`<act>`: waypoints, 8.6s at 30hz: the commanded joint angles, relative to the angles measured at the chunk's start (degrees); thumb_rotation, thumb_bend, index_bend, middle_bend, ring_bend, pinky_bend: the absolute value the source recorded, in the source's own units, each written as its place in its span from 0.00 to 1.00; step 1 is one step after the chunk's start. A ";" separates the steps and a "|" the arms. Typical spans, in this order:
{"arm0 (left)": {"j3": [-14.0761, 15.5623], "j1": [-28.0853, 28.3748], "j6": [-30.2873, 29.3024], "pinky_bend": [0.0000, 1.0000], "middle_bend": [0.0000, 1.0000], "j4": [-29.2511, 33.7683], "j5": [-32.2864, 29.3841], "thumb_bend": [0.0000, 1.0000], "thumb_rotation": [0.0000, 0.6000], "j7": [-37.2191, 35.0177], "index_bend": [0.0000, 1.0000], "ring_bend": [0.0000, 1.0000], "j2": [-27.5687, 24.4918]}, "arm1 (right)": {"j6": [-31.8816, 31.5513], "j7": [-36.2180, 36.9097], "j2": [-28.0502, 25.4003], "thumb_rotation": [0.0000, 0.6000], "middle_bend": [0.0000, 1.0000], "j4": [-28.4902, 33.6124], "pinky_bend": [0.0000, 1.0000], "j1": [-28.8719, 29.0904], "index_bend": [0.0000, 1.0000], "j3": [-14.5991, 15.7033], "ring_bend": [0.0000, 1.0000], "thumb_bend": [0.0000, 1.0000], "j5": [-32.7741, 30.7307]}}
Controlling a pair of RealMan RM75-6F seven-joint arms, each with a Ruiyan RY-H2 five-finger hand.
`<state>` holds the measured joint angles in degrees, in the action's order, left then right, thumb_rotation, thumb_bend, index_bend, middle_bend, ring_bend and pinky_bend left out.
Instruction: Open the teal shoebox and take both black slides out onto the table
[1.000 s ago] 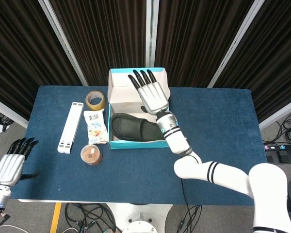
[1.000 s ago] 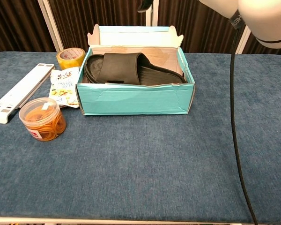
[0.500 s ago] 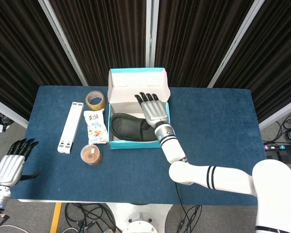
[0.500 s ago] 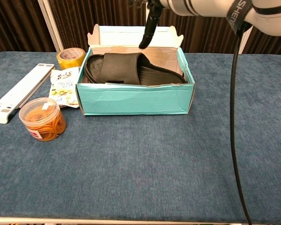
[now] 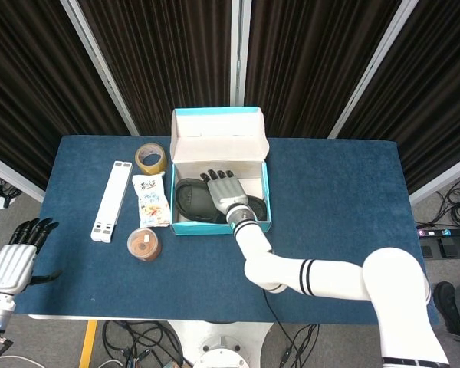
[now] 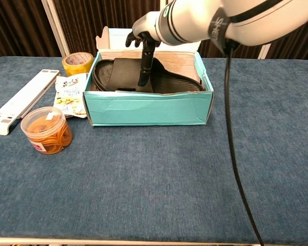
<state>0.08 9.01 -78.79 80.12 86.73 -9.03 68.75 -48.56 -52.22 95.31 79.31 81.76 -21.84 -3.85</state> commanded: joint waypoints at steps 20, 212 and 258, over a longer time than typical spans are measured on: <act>0.27 -0.17 0.34 0.06 0.06 -0.62 -0.07 0.12 1.00 -0.82 0.11 0.00 -0.03 | -4.65 1.36 8.00 1.00 0.23 -7.66 0.36 1.95 0.08 1.59 0.16 0.18 3.47; 1.71 -0.72 0.73 0.06 0.06 -1.46 0.88 0.12 1.00 -3.48 0.11 0.00 -0.67 | -1.87 13.82 18.73 1.00 0.27 -19.23 0.49 -7.85 0.04 -1.07 0.27 0.17 20.48; 1.41 0.15 0.95 0.06 0.06 0.31 1.65 0.12 1.00 -1.40 0.11 0.00 -1.09 | -12.99 37.96 5.57 1.00 0.37 2.99 0.59 -21.90 0.17 -5.45 0.38 0.30 54.88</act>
<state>1.46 9.13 -77.84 80.38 88.34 -10.50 67.65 -60.87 -14.97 101.93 81.26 60.60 -26.72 49.93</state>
